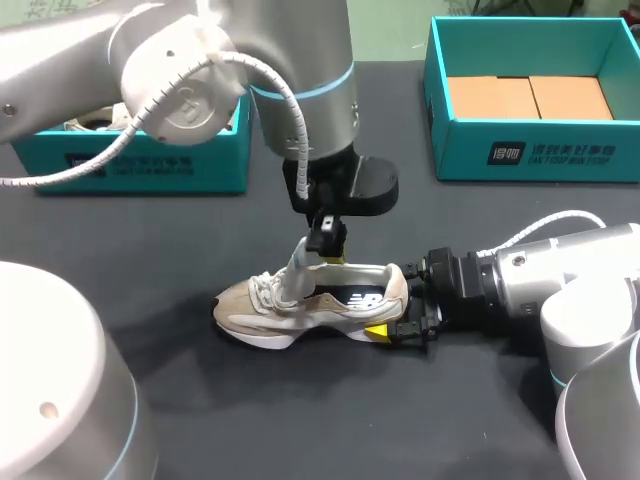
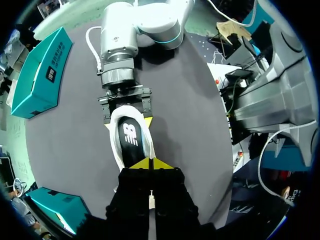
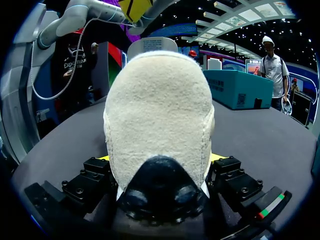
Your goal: Take the shoe out of the shoebox, open the shoe tongue, remove and reinsert the insole, then place the shoe into the shoebox
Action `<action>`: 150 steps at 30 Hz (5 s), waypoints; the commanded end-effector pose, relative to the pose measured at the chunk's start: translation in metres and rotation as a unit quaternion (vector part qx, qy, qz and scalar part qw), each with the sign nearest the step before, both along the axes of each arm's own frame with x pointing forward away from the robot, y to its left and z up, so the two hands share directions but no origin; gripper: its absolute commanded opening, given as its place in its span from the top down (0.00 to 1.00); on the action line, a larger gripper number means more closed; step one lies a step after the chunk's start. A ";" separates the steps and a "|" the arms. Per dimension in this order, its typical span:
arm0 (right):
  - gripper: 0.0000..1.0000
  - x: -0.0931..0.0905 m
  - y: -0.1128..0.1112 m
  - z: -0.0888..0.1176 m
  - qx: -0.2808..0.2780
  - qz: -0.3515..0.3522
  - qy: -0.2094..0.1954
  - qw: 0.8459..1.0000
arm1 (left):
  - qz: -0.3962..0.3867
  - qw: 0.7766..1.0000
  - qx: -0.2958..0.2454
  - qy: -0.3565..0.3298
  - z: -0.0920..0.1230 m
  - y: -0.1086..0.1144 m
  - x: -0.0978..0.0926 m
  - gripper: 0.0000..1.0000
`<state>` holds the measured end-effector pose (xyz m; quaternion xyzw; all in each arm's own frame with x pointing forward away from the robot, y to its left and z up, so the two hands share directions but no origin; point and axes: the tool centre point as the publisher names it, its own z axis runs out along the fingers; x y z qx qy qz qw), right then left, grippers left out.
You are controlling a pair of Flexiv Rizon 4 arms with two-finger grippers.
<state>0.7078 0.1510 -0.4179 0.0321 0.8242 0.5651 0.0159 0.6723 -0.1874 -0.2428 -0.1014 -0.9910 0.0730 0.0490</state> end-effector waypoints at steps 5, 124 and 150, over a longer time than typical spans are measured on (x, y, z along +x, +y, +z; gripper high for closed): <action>1.00 0.001 0.003 -0.004 -0.002 -0.001 0.000 1.000 | -0.003 1.000 0.004 0.002 -0.006 -0.006 0.001 1.00; 1.00 0.001 0.003 -0.004 -0.002 -0.001 0.000 1.000 | 0.093 0.987 0.116 -0.067 -0.179 0.026 0.038 1.00; 1.00 0.001 0.003 -0.004 -0.002 -0.001 0.000 1.000 | 0.111 0.990 -0.054 0.063 -0.143 0.041 0.029 1.00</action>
